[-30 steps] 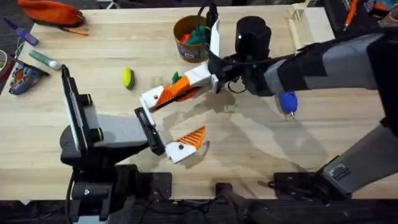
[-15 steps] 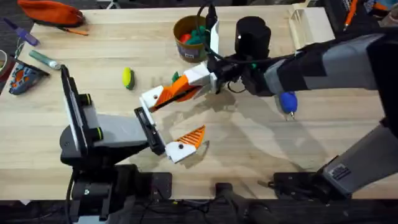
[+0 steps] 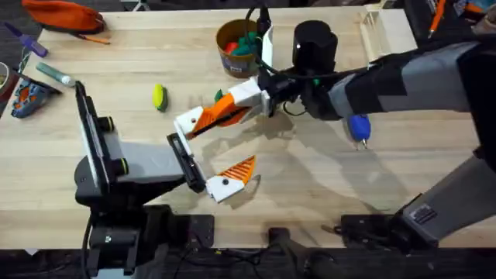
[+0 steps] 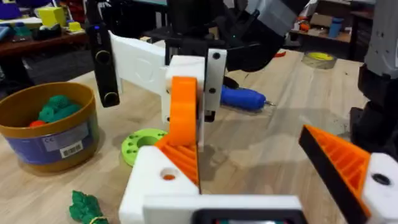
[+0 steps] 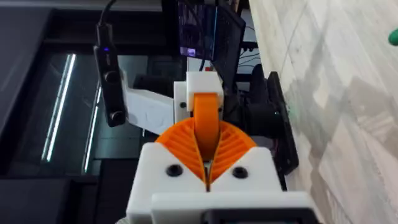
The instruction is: Pick up the gripper from the table and insert it into the empty holder that is missing its gripper. Then pick up a screw, insert it into the mounting hole, and use the screwdriver to tighten it. Finally, clean up the table by picking up the vegetable and placing it into the bucket.
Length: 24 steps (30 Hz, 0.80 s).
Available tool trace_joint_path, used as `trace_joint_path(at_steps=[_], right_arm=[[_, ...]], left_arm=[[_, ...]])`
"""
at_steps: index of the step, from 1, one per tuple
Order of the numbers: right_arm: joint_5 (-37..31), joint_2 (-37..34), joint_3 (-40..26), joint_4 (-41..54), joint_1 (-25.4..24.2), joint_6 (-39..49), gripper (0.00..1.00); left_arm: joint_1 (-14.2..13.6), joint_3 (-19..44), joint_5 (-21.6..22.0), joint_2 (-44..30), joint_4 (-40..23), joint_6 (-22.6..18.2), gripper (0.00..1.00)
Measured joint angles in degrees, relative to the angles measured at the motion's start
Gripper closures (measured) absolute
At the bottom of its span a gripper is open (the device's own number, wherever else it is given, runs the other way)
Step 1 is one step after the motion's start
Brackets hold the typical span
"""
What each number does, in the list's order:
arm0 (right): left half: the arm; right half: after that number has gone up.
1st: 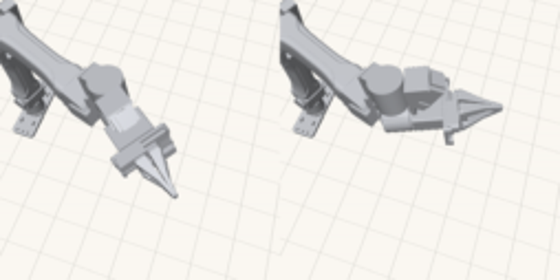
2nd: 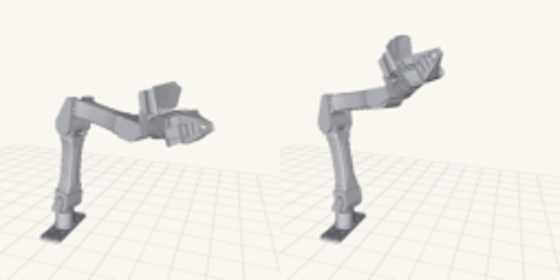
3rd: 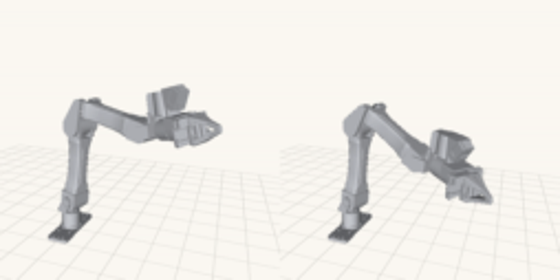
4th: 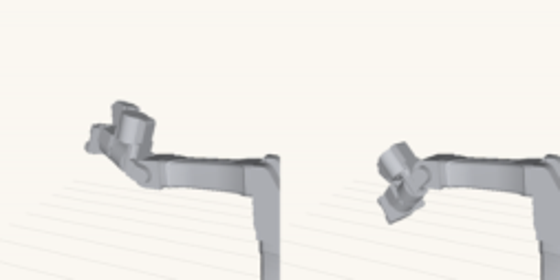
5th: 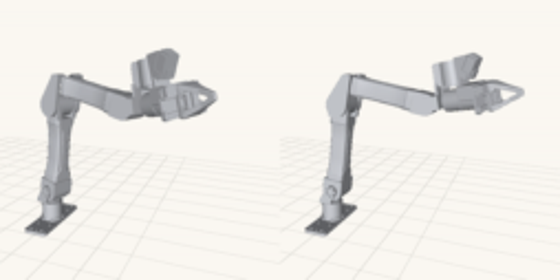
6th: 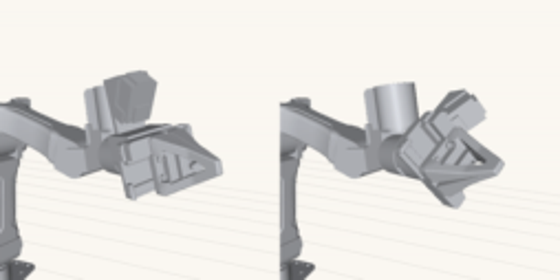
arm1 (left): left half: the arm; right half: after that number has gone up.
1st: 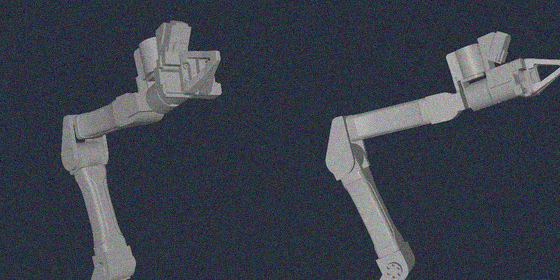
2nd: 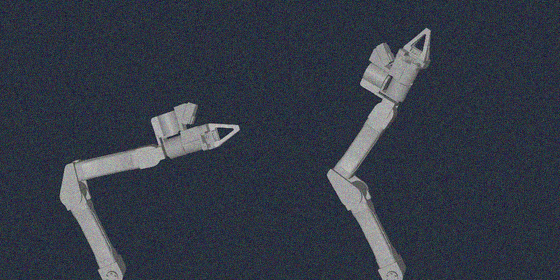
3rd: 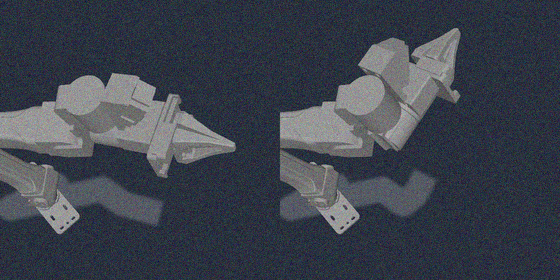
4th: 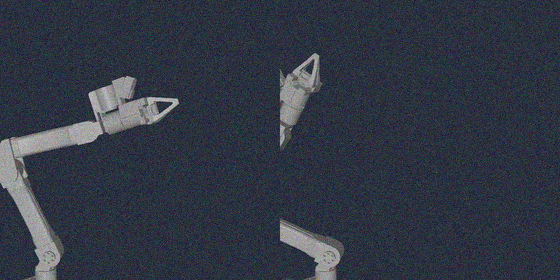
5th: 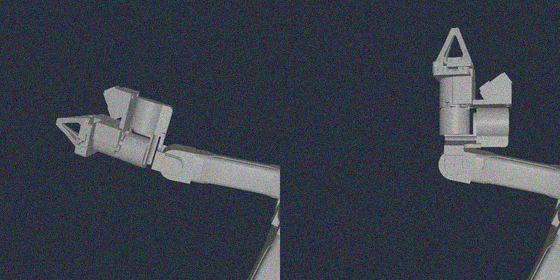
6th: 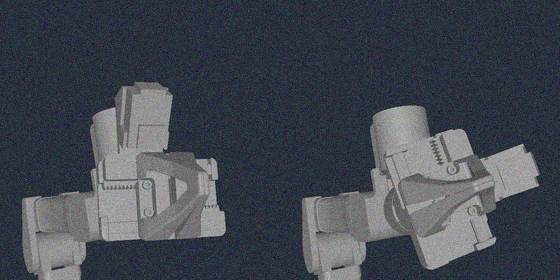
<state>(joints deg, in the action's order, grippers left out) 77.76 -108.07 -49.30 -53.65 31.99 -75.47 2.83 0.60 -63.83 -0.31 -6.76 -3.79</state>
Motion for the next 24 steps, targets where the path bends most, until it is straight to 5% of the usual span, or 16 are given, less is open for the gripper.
trace_joint_path(at_steps=[10,11,17,24], right_arm=[[-0.1,0.0,0.0,0.0,0.0,0.0,0.993],[-0.2,0.0,0.0,0.1,0.0,-0.4,0.935],[-3.3,0.0,0.1,0.3,0.0,-0.6,0.106],[-4.3,0.0,0.1,0.3,-0.1,-0.8,0.07]], left_arm=[[0.0,0.0,0.0,0.0,0.0,0.0,0.015],[0.0,0.0,0.1,0.0,0.0,0.0,0.015],[-0.2,0.0,-1.1,0.0,-0.1,-0.3,0.015],[-0.2,0.0,-1.1,0.0,-0.1,-0.3,0.015]])
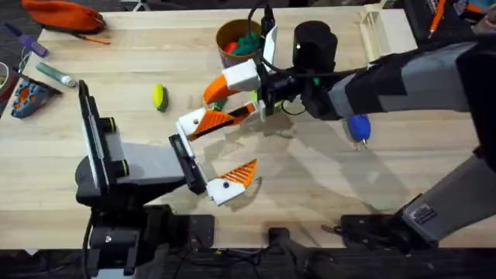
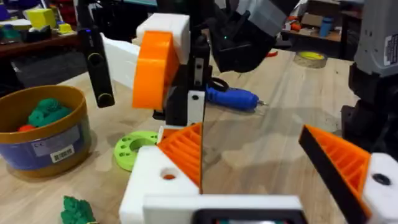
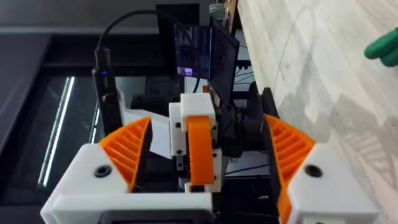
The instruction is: Pick up the gripper from the table and insert it into the empty holder that is missing its gripper. Then pick up a screw, insert it into the mounting hole, and use the screwdriver to tighten it. Finally, clean up the table by picking up the vegetable and placing it into the bucket.
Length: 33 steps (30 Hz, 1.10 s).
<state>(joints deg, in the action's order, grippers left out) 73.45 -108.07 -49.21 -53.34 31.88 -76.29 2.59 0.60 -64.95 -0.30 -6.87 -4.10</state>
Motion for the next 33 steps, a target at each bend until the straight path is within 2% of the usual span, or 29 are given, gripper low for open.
trace_joint_path(at_steps=[9,12,18,24,30,33], right_arm=[[-0.2,0.1,0.0,0.6,-1.7,2.1,0.069],[-0.3,1.8,0.1,5.9,-3.1,5.3,0.069],[-4.6,11.2,0.2,30.3,-8.2,18.1,0.067],[-14.6,22.2,-2.0,59.4,-11.8,35.3,0.067],[-31.7,27.5,-15.1,89.2,-13.3,52.4,0.066],[-40.7,27.5,-22.1,98.3,-13.0,58.7,0.065]], left_arm=[[0.0,0.0,0.0,0.0,0.0,0.0,0.015],[0.0,0.0,0.0,0.0,0.0,0.0,0.014],[0.0,0.0,-0.1,0.0,0.0,0.0,0.015],[0.0,0.0,-0.2,0.0,0.0,0.0,0.015],[0.0,0.0,-0.2,0.0,0.0,0.0,0.015],[0.0,0.0,-0.2,0.0,0.0,0.0,0.015]])
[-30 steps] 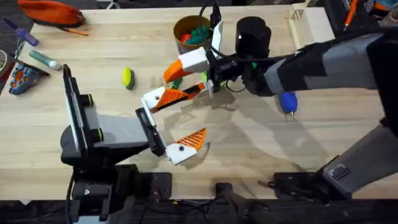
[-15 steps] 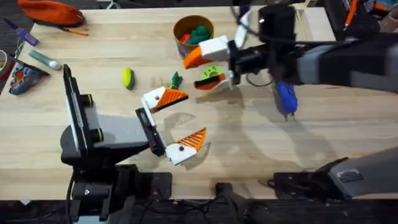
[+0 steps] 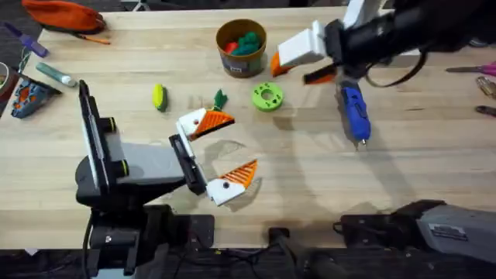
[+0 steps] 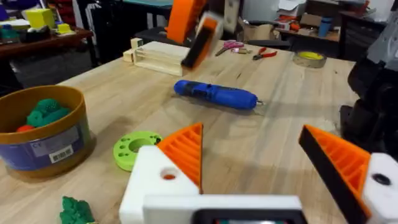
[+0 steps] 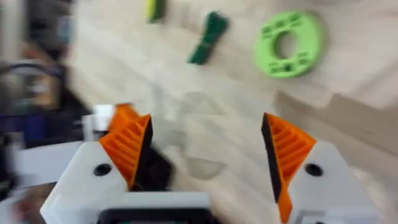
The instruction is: Pick up the gripper from the table and insert it into the empty holder that is missing its gripper. Then pick up a screw, insert it into the mounting hole, and use the screwdriver to tighten it. Finally, clean up the table by picking up the vegetable and placing it into the bucket.
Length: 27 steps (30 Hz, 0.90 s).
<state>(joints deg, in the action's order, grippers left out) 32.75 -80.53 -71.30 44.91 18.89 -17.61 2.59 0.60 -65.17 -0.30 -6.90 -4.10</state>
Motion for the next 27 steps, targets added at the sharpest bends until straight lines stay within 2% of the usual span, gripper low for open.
trace_joint_path(at_steps=[6,12,18,27], right_arm=[[-15.8,-1.7,-8.4,9.8,3.2,7.5,0.055],[-27.0,-9.1,-14.2,17.1,7.5,13.3,0.055],[-31.5,-16.2,-18.8,17.8,11.2,18.4,0.057],[-34.6,-22.4,-19.3,16.4,15.1,20.9,0.071]], left_arm=[[0.0,0.0,0.0,0.0,0.0,0.0,0.015],[0.0,0.0,0.0,0.0,0.0,0.0,0.015],[0.0,0.0,-0.1,0.0,0.0,0.0,0.015],[0.0,0.0,-0.1,0.0,0.0,0.0,0.015]])
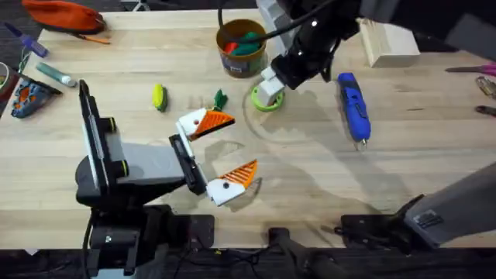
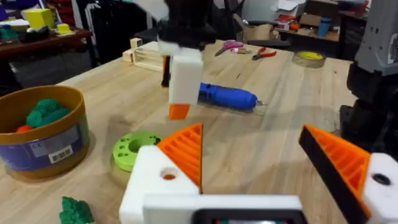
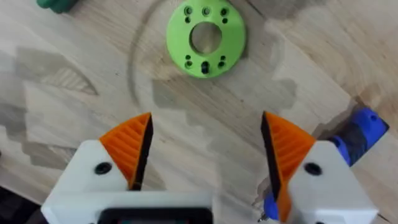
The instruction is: Pick up the gripper from the table and insert it into the empty holder that is missing its gripper. Then pick up a screw, insert it into the mounting hole, and use the screwdriver to tighten it. Finally, clean up the table by picking up the vegetable and placing it into the bucket.
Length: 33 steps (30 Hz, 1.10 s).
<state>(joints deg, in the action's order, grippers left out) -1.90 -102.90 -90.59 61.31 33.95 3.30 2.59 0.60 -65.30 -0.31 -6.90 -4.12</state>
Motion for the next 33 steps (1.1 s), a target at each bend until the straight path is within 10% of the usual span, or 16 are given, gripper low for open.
trace_joint_path(at_steps=[33], right_arm=[[-1.3,-11.0,0.0,-6.3,1.1,1.7,0.548]], left_arm=[[0.0,0.0,0.0,0.0,0.0,0.0,0.015]])
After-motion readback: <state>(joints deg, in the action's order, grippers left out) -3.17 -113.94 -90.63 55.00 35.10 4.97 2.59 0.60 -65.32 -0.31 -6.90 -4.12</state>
